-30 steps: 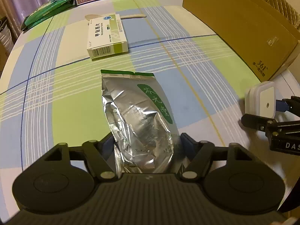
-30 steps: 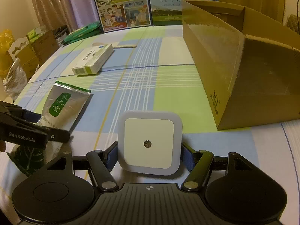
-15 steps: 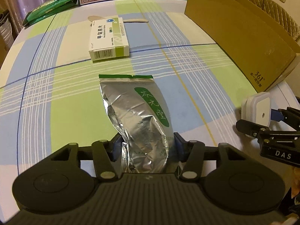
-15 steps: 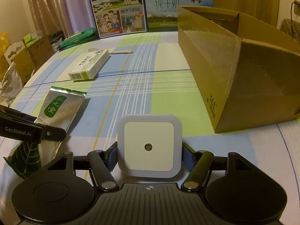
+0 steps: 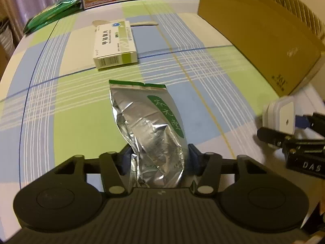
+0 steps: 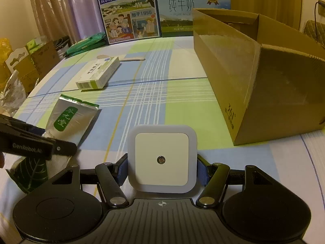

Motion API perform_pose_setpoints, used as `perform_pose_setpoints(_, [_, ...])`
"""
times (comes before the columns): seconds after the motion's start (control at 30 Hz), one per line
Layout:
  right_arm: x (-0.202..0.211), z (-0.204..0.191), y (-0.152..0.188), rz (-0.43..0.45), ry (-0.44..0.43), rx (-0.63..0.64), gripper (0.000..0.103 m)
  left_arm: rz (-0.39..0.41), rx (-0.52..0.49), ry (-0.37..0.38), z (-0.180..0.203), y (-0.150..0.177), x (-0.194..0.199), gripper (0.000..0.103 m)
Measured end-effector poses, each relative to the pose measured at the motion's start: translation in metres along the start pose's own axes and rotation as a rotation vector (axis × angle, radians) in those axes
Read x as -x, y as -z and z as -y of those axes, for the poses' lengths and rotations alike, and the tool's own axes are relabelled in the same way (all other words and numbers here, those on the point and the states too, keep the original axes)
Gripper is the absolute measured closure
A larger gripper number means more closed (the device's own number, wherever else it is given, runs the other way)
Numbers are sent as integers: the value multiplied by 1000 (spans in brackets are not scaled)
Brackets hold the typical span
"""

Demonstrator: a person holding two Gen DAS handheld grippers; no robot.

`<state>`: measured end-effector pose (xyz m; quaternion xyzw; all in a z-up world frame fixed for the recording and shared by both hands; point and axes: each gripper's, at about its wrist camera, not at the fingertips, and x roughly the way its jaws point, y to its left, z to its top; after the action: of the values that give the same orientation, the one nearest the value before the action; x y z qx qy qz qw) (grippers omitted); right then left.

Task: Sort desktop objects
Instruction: 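Lift the tea bag and night light and carry both toward the cardboard box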

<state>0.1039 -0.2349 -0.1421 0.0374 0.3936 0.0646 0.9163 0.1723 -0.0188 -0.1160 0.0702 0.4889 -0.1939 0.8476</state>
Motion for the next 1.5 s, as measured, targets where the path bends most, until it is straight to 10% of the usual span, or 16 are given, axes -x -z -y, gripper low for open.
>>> perform_pose_setpoints(1.5, [92, 13, -20, 48, -16, -71, 40, 73, -29, 52, 62, 0, 101, 60])
